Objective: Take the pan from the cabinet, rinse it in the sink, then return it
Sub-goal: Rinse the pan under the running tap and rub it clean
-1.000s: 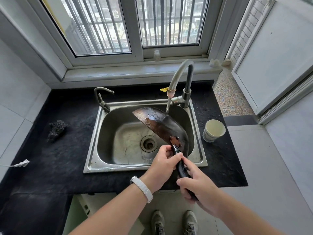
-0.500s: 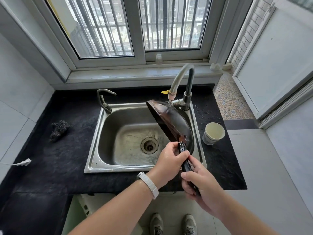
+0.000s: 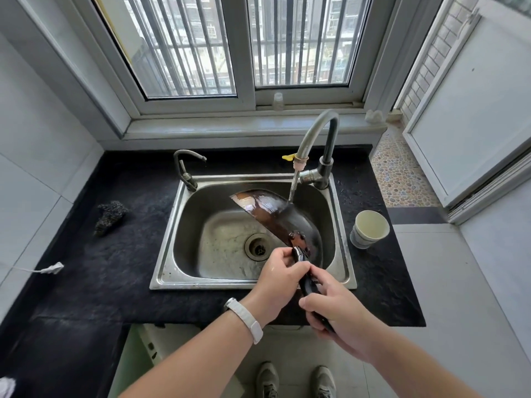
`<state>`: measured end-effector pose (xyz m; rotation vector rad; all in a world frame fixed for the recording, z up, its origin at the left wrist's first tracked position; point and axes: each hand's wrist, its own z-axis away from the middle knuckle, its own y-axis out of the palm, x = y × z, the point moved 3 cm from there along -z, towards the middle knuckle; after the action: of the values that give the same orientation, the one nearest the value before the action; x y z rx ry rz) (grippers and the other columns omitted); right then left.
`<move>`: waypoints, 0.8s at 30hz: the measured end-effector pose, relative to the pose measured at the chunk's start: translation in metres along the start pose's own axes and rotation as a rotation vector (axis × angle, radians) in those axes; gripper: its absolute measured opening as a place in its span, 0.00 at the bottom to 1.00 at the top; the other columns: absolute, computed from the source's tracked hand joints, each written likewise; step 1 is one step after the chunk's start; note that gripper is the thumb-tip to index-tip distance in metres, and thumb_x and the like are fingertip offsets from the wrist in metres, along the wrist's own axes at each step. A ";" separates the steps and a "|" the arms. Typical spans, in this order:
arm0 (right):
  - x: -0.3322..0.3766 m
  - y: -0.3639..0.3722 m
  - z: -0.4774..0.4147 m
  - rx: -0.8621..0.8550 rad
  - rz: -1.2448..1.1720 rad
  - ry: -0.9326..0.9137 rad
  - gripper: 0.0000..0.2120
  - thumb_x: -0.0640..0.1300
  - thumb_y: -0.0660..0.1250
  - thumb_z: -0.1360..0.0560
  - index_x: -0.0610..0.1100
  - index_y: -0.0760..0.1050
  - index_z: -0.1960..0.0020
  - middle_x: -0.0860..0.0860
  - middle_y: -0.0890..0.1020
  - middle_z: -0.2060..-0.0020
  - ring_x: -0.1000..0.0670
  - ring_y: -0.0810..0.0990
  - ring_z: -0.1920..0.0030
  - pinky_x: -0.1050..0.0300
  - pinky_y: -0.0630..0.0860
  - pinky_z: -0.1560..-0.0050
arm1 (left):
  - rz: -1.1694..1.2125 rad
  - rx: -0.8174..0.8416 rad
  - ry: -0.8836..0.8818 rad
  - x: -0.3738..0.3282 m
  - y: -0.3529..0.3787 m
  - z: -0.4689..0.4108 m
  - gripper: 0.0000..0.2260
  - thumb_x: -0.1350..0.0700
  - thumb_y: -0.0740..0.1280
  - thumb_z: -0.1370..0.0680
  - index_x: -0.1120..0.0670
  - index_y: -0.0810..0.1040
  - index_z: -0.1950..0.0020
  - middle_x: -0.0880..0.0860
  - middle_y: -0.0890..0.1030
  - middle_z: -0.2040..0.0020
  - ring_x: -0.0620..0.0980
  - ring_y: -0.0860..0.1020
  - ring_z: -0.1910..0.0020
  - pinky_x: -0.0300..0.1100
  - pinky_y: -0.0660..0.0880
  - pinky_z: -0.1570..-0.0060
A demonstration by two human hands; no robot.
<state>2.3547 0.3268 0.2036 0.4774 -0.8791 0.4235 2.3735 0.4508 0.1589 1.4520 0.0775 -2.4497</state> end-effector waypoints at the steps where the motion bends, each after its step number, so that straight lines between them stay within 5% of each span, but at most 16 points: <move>1: -0.001 0.001 -0.002 -0.001 0.013 0.009 0.40 0.38 0.64 0.34 0.51 0.60 0.23 0.52 0.72 0.76 0.51 0.65 0.76 0.58 0.59 0.74 | 0.043 -0.007 -0.027 0.002 -0.003 0.000 0.15 0.60 0.71 0.27 0.55 0.74 0.42 0.57 0.83 0.47 0.52 0.83 0.49 0.48 0.81 0.48; 6: -0.015 0.006 -0.008 -0.005 0.130 0.043 0.46 0.41 0.67 0.34 0.52 0.52 0.19 0.50 0.76 0.67 0.52 0.69 0.72 0.58 0.64 0.73 | 0.248 0.062 -0.131 0.003 -0.011 0.007 0.05 0.67 0.64 0.21 0.63 0.77 0.46 0.55 0.81 0.60 0.46 0.82 0.65 0.38 0.78 0.66; 10: -0.013 0.011 -0.009 0.018 0.244 0.026 0.45 0.45 0.69 0.32 0.53 0.52 0.19 0.56 0.74 0.53 0.62 0.73 0.64 0.69 0.69 0.68 | 0.226 0.107 -0.148 0.006 -0.019 0.006 0.06 0.66 0.65 0.21 0.64 0.77 0.46 0.56 0.80 0.59 0.48 0.81 0.62 0.39 0.80 0.62; 14: -0.003 0.010 -0.012 0.061 0.360 0.053 0.36 0.34 0.65 0.23 0.51 0.55 0.21 0.53 0.76 0.55 0.65 0.73 0.73 0.69 0.67 0.72 | 0.221 0.063 -0.148 0.010 -0.025 0.005 0.14 0.68 0.67 0.23 0.66 0.72 0.38 0.57 0.81 0.55 0.49 0.83 0.59 0.41 0.80 0.60; 19: 0.013 0.013 -0.017 0.110 0.551 0.078 0.43 0.45 0.69 0.32 0.54 0.55 0.20 0.44 0.79 0.50 0.53 0.74 0.64 0.59 0.71 0.65 | 0.303 -0.029 -0.141 0.013 -0.033 0.004 0.14 0.68 0.66 0.23 0.66 0.71 0.37 0.60 0.80 0.51 0.52 0.82 0.56 0.41 0.80 0.62; 24: 0.014 0.020 -0.030 0.144 0.635 0.095 0.40 0.41 0.67 0.27 0.54 0.54 0.20 0.47 0.79 0.50 0.52 0.74 0.63 0.61 0.72 0.68 | 0.393 -0.110 -0.148 0.013 -0.046 0.005 0.11 0.67 0.66 0.22 0.64 0.71 0.40 0.60 0.80 0.51 0.52 0.81 0.58 0.41 0.79 0.64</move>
<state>2.3702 0.3622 0.2026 0.2961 -0.9017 1.0873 2.3509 0.4914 0.1453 1.1132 -0.0946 -2.1835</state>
